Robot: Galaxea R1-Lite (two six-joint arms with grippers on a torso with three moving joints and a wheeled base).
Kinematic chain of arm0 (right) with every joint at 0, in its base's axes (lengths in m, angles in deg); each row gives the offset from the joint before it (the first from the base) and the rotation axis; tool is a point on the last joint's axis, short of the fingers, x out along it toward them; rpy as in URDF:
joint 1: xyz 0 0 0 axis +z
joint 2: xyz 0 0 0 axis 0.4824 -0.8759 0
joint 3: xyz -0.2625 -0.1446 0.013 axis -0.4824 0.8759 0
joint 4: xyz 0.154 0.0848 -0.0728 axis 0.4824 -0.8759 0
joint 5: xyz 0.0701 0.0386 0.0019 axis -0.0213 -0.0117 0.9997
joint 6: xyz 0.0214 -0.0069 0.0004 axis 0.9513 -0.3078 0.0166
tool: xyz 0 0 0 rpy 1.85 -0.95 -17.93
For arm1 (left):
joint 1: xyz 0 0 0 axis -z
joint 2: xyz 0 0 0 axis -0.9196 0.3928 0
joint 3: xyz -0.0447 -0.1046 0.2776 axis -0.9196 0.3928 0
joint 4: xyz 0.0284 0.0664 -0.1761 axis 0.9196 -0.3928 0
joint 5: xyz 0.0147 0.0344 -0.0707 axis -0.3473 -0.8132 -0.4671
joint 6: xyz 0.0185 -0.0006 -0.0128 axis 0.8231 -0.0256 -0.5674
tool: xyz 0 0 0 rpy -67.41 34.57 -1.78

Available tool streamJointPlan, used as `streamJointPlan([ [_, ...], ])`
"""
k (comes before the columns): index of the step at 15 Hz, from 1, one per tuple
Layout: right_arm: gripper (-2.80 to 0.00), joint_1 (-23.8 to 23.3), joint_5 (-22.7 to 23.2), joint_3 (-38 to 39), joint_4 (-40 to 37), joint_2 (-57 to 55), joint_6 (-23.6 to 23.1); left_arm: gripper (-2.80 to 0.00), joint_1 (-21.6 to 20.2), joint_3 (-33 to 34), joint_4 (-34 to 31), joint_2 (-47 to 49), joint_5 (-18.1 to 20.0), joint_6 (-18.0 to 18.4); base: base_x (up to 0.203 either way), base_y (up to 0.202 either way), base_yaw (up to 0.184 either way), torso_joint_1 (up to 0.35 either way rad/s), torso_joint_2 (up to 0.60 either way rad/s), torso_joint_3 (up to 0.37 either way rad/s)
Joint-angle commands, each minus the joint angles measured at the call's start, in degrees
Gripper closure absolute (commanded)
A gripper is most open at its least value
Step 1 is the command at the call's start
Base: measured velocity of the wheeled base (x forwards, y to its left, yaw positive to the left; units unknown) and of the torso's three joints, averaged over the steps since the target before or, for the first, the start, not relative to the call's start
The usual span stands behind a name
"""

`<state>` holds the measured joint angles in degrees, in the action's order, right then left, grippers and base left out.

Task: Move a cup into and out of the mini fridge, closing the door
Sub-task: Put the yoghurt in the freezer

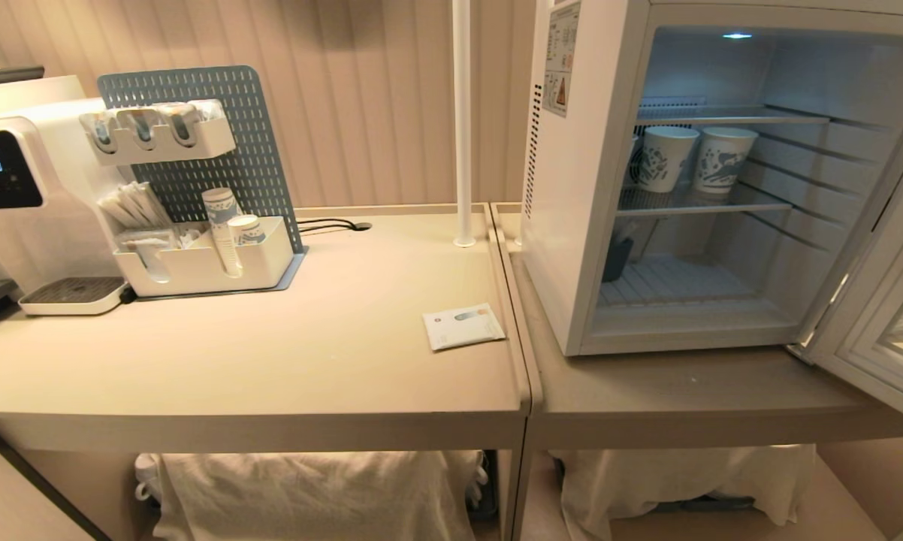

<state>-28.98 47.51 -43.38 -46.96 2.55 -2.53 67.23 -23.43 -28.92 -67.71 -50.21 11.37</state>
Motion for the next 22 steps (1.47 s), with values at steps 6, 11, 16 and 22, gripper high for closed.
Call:
streamJointPlan([
  [6, 0.0, 0.0, -0.2, -0.3, -1.7, -0.5, 0.4, 0.0, 0.0, 0.0, 0.0, 0.0, 0.0, 0.0, 0.0, 0.0, 0.0, 0.0, 0.0, 0.0],
  [11, 0.0, 0.0, 0.2, -5.8, -10.6, -5.6, 1.1, 0.0, -0.1, 0.0, 0.0, 0.0, -0.1, 0.0, 0.0, 0.0, 0.0, 0.0, 0.0, 0.0],
  [16, 0.0, 1.0, 1.2, -20.4, -19.6, -20.6, 4.3, 0.0, 0.0, 0.0, 0.0, 0.0, -0.1, 0.0, 0.0, 0.0, 0.0, 0.0, 0.0, 0.0],
  [22, 0.0, 1.5, 0.7, -30.5, -21.6, -42.1, 8.7, 0.0, 0.0, 0.0, 0.0, 0.0, -0.1, 0.0, 0.0, 0.0, 0.0, 0.0, 0.0, 0.0],
])
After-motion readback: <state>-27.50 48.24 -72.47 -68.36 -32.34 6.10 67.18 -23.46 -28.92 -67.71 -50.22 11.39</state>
